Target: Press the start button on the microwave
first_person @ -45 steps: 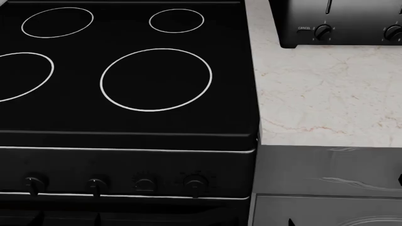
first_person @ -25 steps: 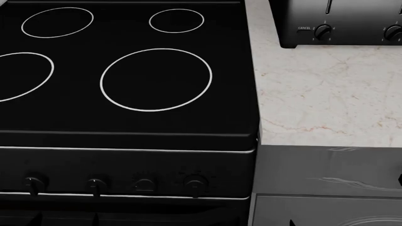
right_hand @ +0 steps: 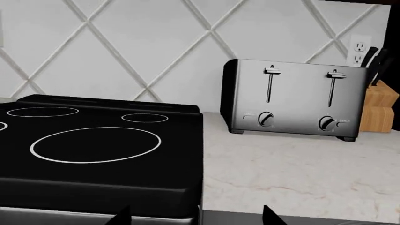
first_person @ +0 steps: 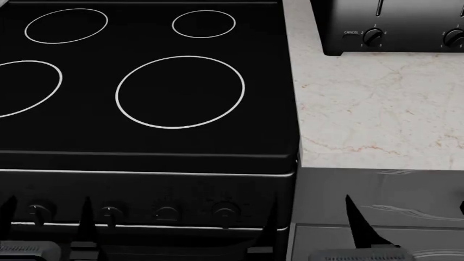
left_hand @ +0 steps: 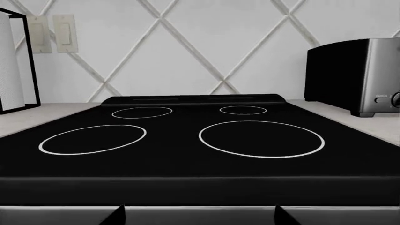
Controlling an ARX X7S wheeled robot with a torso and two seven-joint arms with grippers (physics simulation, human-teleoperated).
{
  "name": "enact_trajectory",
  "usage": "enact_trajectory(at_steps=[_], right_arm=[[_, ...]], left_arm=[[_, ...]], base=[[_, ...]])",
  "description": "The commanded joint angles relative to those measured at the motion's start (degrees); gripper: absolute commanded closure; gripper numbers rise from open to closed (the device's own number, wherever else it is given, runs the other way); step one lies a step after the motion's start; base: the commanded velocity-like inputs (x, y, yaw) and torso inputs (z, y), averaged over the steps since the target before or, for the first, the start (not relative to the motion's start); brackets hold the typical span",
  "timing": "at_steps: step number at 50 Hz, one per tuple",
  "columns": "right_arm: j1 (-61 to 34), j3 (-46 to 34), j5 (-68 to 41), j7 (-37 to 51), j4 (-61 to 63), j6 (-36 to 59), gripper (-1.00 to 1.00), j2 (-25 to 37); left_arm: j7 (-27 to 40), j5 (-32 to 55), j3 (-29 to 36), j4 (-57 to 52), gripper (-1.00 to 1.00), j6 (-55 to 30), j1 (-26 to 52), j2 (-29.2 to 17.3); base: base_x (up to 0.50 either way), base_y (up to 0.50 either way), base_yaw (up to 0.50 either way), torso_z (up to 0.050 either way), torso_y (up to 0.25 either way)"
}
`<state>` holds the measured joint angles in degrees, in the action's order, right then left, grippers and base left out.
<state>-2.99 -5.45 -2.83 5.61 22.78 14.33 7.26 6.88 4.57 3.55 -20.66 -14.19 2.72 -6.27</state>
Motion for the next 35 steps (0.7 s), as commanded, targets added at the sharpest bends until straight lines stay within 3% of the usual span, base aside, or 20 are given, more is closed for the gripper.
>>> enact_trajectory(at_steps=[1,5,22,35], right_arm=[[-6.79,-0.34,-0.85,-1.02,9.36,12.17,-1.0,2.94],[-9.71,0.01,-2.11,-1.53,11.92,16.78,-1.0,3.3],[-14.96,1.61,-5.6,-1.35,15.82,22.34,-1.0,3.05],[-14.2,1.96,-6.5,-0.82,15.13,20.4,-1.0,2.83]], left_arm=[[0.9,2.22,0.07,-9.01,-1.0,-15.87,7.99,-1.57],[0.66,5.54,-1.32,-11.32,-1.0,-22.28,12.52,-0.99],[2.78,9.02,-2.45,-14.99,-1.0,-33.76,22.09,-1.26],[3.25,9.47,-2.05,-15.65,-1.0,-31.89,20.25,-1.63]], base=[[0.0,0.0,0.0,0.0,0.0],[0.0,0.0,0.0,0.0,0.0],[0.0,0.0,0.0,0.0,0.0],[0.49,0.09,0.0,0.0,0.0]])
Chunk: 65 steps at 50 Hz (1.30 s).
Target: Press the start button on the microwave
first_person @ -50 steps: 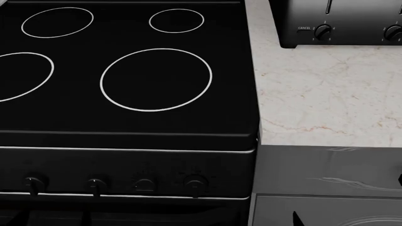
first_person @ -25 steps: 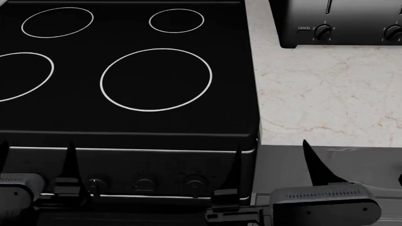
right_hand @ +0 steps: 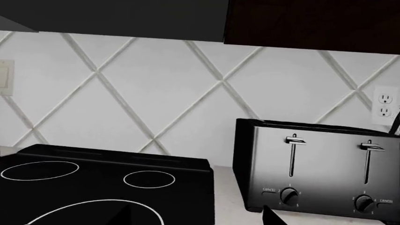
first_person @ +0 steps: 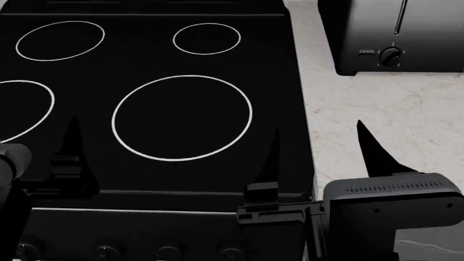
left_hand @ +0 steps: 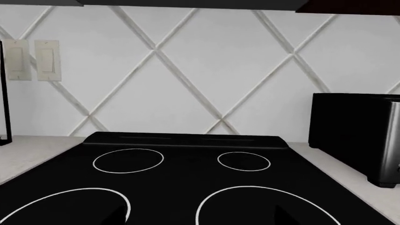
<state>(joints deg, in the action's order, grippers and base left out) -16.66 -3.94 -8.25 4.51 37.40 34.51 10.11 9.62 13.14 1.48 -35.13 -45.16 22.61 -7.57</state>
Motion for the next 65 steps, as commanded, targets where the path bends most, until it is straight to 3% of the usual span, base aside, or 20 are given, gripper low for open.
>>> enact_trajectory(at_steps=[1,33,34,35,45,53,65], right_arm=[[-0.56,0.42,-1.22,0.28,0.44,0.18,-1.0,-0.07],[-0.31,0.03,-4.2,0.74,0.37,0.37,-1.0,0.23],[-8.9,-8.0,4.34,5.87,8.97,8.96,-1.0,2.82],[-15.66,-7.88,3.96,6.01,17.56,17.23,-1.0,2.25],[-17.79,-8.04,3.41,5.69,21.06,16.96,-1.0,3.13],[-24.79,-8.37,1.3,6.34,22.53,19.06,-1.0,4.43],[-39.66,-3.52,-7.96,9.7,22.01,33.98,-1.0,4.12]], left_arm=[[0.43,0.76,0.21,-0.71,-1.0,-0.24,0.04,-0.4],[1.5,2.23,1.05,-0.15,-1.0,1.06,-0.98,-1.28],[1.11,2.04,1.21,0.38,-1.0,2.63,-1.68,-1.43],[1.12,2.08,1.2,0.5,-1.0,2.79,-1.73,-1.43],[1.42,2.44,1.46,0.56,-1.0,3.26,-2.01,-1.77],[1.7,2.77,1.78,0.36,-1.0,3.14,-1.74,-2.02],[2.15,2.94,2.03,0.61,-1.0,3.8,-2.1,-2.48]], base=[[0.5,0.11,0.0,0.0,0.0],[0.45,0.01,0.0,0.0,0.0],[0.0,0.0,0.0,0.0,0.0],[0.0,0.0,0.0,0.0,0.0],[0.0,0.0,0.0,0.0,0.0],[0.0,0.0,0.0,0.0,0.0],[0.0,0.0,0.0,0.0,0.0]])
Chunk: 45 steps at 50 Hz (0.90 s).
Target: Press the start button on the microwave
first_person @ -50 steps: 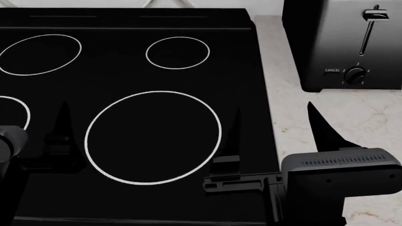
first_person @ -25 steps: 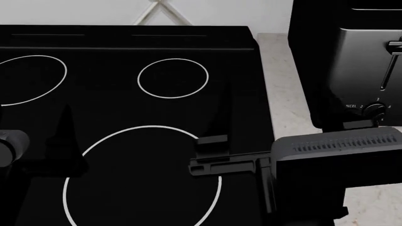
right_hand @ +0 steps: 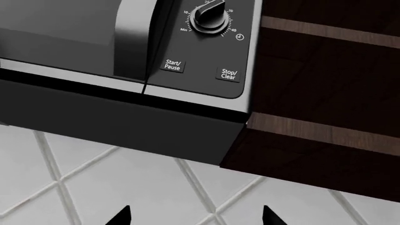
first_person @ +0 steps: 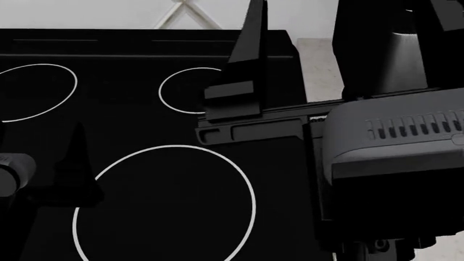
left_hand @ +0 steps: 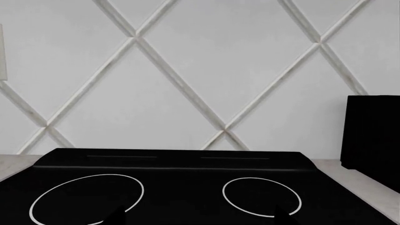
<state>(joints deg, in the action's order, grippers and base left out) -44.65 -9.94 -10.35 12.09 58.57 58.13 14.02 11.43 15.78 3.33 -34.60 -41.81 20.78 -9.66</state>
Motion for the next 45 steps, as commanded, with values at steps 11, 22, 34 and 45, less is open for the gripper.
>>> enact_trajectory(at_steps=[11,22,34,45], right_arm=[[-26.7,4.15,-10.24,-0.36,-3.46,22.66,1.0,-0.59],[-38.82,1.15,-11.95,-1.46,-10.28,28.36,1.0,-1.44],[-45.02,2.6,-15.99,0.11,-15.54,31.39,1.0,-2.93],[-48.61,1.66,-19.95,2.73,-20.64,30.51,1.0,-1.98]], left_arm=[[0.75,0.76,0.48,-0.03,-1.0,0.01,0.37,-0.73],[1.07,0.9,0.94,0.54,-1.0,0.18,0.82,-1.08],[1.15,1.54,1.07,0.2,-1.0,0.32,0.08,-1.59],[1.18,2.07,1.4,-0.12,-1.0,0.41,-0.07,-1.9]], base=[[0.0,0.0,0.0,0.0,0.0],[0.0,0.0,0.0,0.0,0.0],[0.0,0.0,0.0,0.0,0.0],[0.0,0.0,0.0,0.0,0.0]])
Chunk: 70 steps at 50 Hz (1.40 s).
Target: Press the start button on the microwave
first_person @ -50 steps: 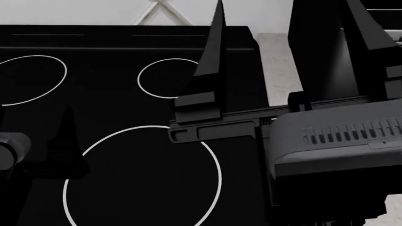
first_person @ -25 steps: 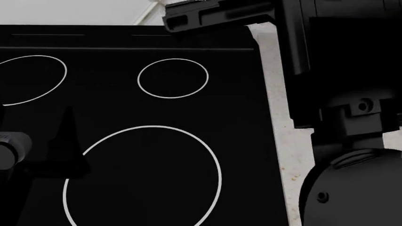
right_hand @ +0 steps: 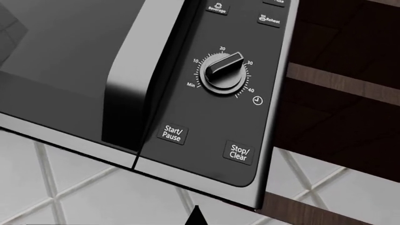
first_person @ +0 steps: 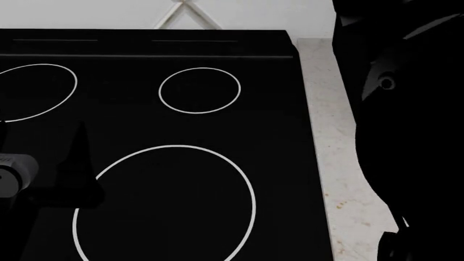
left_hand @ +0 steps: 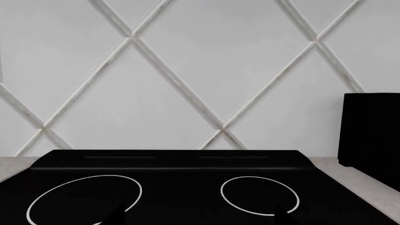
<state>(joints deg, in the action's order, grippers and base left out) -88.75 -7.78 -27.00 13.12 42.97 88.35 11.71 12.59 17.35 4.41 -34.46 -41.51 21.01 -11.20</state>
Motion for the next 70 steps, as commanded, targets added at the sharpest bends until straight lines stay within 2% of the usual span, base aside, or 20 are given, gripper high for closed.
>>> enact_trajectory(at_steps=[1,11,32,70], right_arm=[[-4.6,-0.59,-3.35,1.8,-5.28,0.12,1.0,0.43],[-6.96,-4.67,-1.97,0.47,-12.93,-6.25,1.0,2.22],[-11.93,-11.27,1.02,-3.25,-28.34,-17.72,1.0,0.8],[-15.44,-15.33,2.08,-6.59,-39.88,-26.42,1.0,-1.47]], left_arm=[[0.1,0.55,0.33,-0.41,-1.0,-0.03,-0.27,-0.38],[0.21,0.99,0.6,-0.68,-1.0,0.05,-0.2,-0.56],[0.28,1.59,1.05,-0.15,-1.0,1.53,-0.41,-1.01],[0.8,2.67,1.84,0.53,-1.0,2.73,-0.97,-1.89]], base=[[0.0,0.0,0.0,0.0,0.0],[0.0,0.0,0.0,0.0,0.0],[0.0,0.0,0.0,0.0,0.0],[0.0,0.0,0.0,0.0,0.0]])
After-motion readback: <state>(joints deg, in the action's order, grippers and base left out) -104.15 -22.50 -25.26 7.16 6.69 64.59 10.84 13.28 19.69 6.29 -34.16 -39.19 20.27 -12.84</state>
